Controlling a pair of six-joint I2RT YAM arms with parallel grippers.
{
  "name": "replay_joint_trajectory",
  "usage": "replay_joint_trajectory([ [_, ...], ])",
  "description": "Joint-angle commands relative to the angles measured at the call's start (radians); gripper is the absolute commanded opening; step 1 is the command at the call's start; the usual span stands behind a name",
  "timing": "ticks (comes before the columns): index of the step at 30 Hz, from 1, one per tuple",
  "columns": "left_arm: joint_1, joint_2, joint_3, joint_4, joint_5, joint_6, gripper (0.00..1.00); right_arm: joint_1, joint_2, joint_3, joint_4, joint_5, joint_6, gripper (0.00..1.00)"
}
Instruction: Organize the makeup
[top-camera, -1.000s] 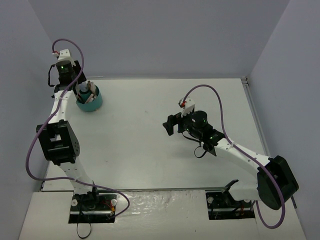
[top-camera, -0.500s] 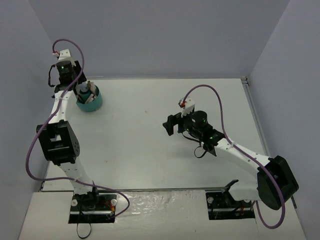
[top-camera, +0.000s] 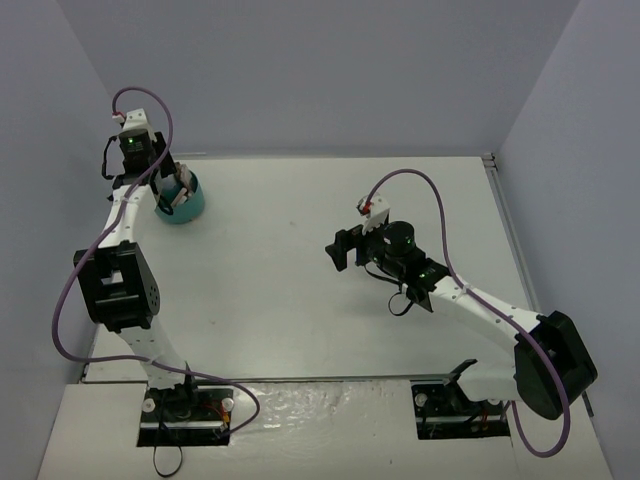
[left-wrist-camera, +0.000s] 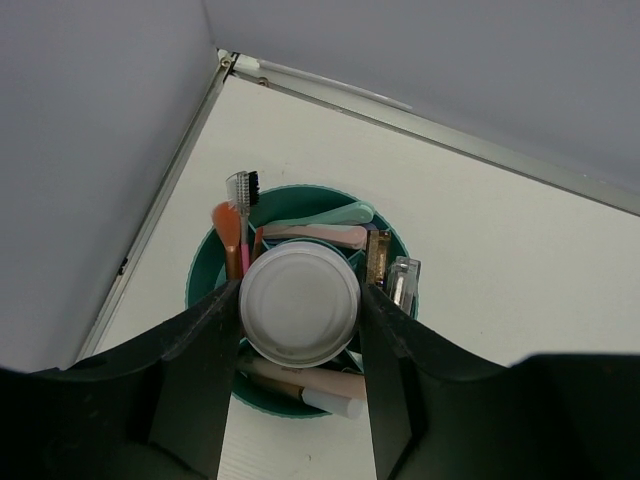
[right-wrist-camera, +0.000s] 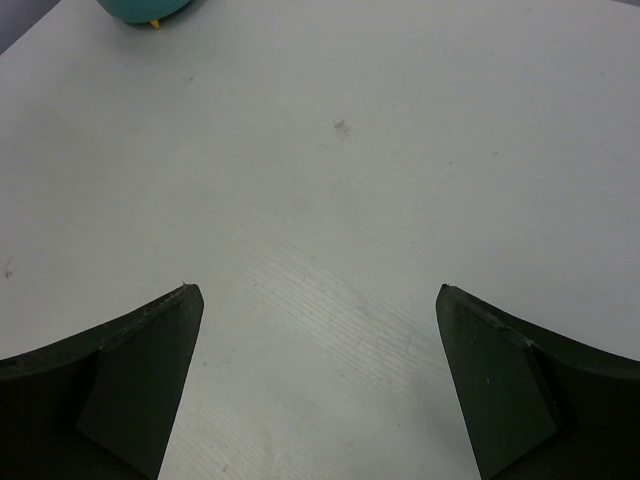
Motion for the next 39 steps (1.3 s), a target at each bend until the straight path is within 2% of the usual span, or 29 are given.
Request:
replay_joint_trajectory([
  [1,-0.003,-0.045,0.05,0.083,-0.013,0.01,0.04,-0.006,0.01,0.037,0.079,-0.025,0.002,1.0],
  [6,-0.004,0.018,0.078,0.091,-0.005,0.011,0.14,-0.006,0.014,0.037,0.08,-0.025,0.002,1.0],
  [12,-0.004,0.049,0.106,0.099,-0.002,0.012,0.21,-0.006,0.017,0.037,0.08,-0.024,-0.001,1.0],
  [15,-0.004,0.043,0.12,0.093,-0.002,0.015,0.3,-0.005,0.013,0.037,0.078,-0.023,-0.001,1.0],
  [19,-0.003,0.006,0.12,0.097,-0.002,0.022,0.53,-0.006,0.003,0.039,0.073,-0.021,-0.002,1.0],
  [26,-0.002,-0.115,0.121,0.087,-0.018,0.045,0.85,-0.006,-0.037,0.06,0.04,-0.013,-0.012,1.0],
  [30,-0.002,-0.207,0.103,0.06,-0.034,0.026,0.85,-0.006,-0.089,0.106,-0.033,0.007,-0.031,1.0],
  [34,-0.004,-0.386,0.047,-0.003,-0.036,-0.014,0.86,-0.008,-0.172,0.148,-0.125,0.067,-0.047,1.0],
  [39,-0.002,-0.624,-0.041,-0.211,-0.104,-0.004,0.95,-0.009,-0.291,0.175,-0.249,0.272,-0.047,1.0],
])
